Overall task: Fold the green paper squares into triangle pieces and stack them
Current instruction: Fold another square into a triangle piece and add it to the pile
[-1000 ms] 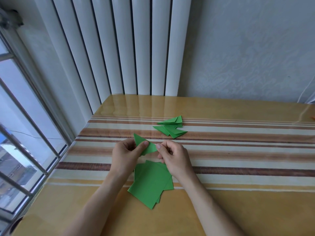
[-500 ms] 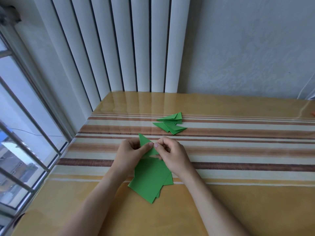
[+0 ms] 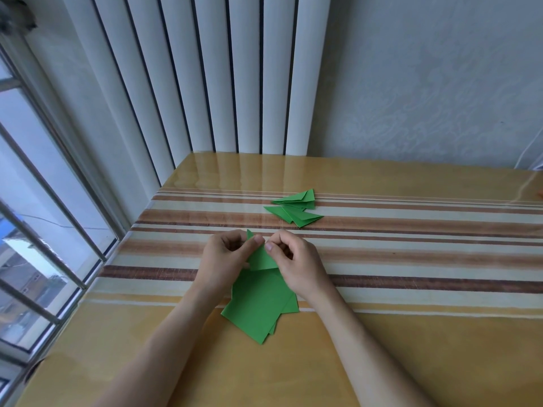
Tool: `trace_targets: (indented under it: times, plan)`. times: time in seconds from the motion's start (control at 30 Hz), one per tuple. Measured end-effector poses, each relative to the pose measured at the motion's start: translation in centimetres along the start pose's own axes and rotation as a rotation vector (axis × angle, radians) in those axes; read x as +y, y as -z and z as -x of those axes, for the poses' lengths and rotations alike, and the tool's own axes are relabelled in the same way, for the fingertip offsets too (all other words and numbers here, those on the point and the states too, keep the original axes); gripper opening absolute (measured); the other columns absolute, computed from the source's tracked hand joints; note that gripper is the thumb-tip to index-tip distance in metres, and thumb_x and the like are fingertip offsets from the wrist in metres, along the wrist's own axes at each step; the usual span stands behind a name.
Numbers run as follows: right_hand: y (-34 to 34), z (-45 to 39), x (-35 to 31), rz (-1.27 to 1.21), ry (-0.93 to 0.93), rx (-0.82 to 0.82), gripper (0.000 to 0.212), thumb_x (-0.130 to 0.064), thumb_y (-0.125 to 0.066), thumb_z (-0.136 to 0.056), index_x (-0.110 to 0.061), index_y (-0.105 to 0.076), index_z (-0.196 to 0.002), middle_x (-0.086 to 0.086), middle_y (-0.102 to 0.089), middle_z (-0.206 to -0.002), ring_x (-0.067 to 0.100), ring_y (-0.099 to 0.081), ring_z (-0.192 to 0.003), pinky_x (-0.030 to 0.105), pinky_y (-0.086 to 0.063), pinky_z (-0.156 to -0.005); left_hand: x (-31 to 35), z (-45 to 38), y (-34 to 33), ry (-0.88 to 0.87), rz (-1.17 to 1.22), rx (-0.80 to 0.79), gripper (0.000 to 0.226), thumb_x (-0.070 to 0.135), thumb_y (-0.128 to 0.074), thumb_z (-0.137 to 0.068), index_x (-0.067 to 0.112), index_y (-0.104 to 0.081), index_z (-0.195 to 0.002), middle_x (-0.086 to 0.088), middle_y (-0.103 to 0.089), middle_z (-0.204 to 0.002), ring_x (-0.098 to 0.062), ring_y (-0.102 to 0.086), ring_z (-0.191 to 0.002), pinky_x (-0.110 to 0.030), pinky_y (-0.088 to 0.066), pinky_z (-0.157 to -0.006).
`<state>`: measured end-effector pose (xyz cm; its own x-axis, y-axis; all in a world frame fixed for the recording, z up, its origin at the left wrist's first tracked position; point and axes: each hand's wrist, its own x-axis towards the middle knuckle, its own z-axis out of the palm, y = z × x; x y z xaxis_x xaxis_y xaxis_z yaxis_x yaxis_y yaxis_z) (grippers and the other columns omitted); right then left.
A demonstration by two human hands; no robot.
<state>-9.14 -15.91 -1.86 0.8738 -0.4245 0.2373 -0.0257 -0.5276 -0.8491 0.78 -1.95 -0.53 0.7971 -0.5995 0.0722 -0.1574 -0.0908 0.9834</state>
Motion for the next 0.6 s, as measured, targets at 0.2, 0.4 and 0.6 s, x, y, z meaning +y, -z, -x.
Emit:
trace_targets:
  times: [0.2, 0.4, 0.6]
  plan:
    - [-0.30, -0.04, 0.20, 0.007, 0.006, 0.006, 0.019, -0.023, -0.062, -0.104, -0.012, -0.064, -0.089, -0.004, -0.057, -0.072, 0.005, -0.048, -0.066, 0.021, -0.036, -0.058, 0.07, -0.14, -0.10, 0.002, 0.103, 0.179, 0.011, 0.022, -0.082, -0.087, 0.014, -0.078, -0.080, -0.009, -0.077, -0.079, -0.021, -0.071, -0.075, -0.037, -0.059, -0.073]
    - [-0.29, -0.11, 0.20, 0.033, 0.000, 0.008, 0.020, -0.022, -0.062, -0.105, -0.012, -0.062, -0.088, -0.009, -0.056, -0.071, 0.003, -0.049, -0.063, 0.019, -0.037, -0.056, 0.02, -0.27, 0.17, -0.001, 0.116, 0.220, 0.012, 0.015, -0.082, -0.086, 0.007, -0.076, -0.080, -0.002, -0.073, -0.070, -0.010, -0.065, -0.066, -0.022, -0.055, -0.064]
    - [-0.24, -0.22, 0.39, 0.025, -0.032, 0.033, 0.018, -0.022, -0.061, -0.105, -0.013, -0.065, -0.089, -0.012, -0.058, -0.075, -0.002, -0.051, -0.066, 0.016, -0.040, -0.059, 0.36, -0.39, 0.47, 0.010, 0.156, 0.317, 0.016, 0.014, -0.078, -0.091, 0.003, -0.071, -0.081, 0.002, -0.064, -0.064, 0.000, -0.059, -0.055, -0.016, -0.047, -0.044]
